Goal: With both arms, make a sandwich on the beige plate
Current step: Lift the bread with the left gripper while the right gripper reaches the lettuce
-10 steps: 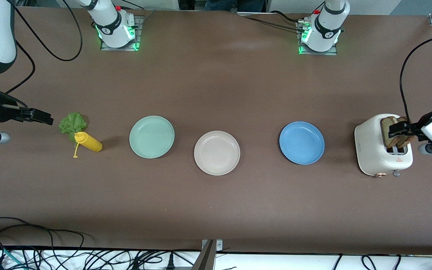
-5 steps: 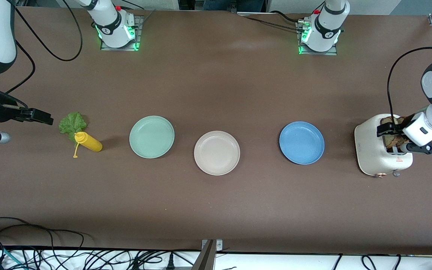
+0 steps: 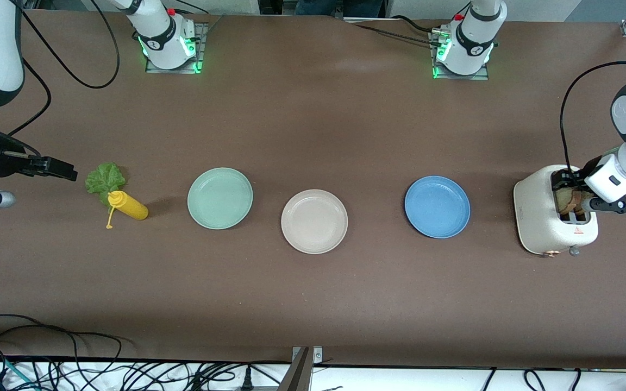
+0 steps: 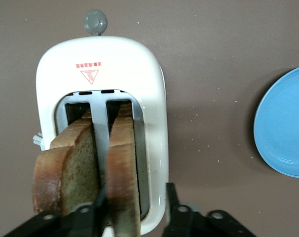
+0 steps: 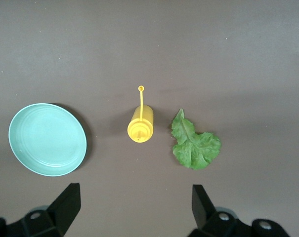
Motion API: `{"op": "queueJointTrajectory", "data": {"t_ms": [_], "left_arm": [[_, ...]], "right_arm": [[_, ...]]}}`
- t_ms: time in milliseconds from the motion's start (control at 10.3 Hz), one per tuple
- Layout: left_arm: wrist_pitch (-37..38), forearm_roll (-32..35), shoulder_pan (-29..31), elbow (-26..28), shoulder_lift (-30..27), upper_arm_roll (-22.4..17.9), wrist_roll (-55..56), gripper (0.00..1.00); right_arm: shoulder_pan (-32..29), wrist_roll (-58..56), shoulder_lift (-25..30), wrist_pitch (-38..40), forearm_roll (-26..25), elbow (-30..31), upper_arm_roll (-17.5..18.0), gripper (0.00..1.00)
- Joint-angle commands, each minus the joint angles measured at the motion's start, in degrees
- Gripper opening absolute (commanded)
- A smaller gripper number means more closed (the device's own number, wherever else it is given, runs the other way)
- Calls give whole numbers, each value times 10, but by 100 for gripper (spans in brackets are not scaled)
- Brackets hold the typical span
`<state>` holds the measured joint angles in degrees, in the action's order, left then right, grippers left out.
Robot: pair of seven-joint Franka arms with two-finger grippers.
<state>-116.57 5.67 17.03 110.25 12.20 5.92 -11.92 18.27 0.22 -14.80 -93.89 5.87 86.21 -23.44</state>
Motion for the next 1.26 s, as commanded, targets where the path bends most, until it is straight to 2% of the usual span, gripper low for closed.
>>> {"op": "queueJointTrajectory", "data": {"t_ms": [0, 290, 483, 774, 870, 967, 1160], "left_arm": [[41, 15, 5, -5, -17, 4, -5, 0], [108, 16, 4, -48, -19, 7, -4, 0], [168, 16, -2, -103, -19, 14, -3, 0], [233, 8, -3, -173, -17, 71, -2, 0], [238, -7, -3, -180, -16, 95, -3, 0], [238, -60, -6, -189, -13, 113, 3, 0], [238, -106, -53, -226, 15, 124, 77, 0]], "right_arm": [[1, 4, 9, 5, 0, 5, 2, 100], [0, 3, 9, 5, -1, 4, 1, 100], [-5, 4, 8, 2, -2, 3, -1, 100], [-10, -8, 5, -2, -10, 3, -5, 100], [-22, -28, -2, -2, -10, 3, -8, 100], [-31, -42, -20, -3, -10, 3, -10, 100], [-55, -44, -46, -2, -27, 4, -11, 100]]}}
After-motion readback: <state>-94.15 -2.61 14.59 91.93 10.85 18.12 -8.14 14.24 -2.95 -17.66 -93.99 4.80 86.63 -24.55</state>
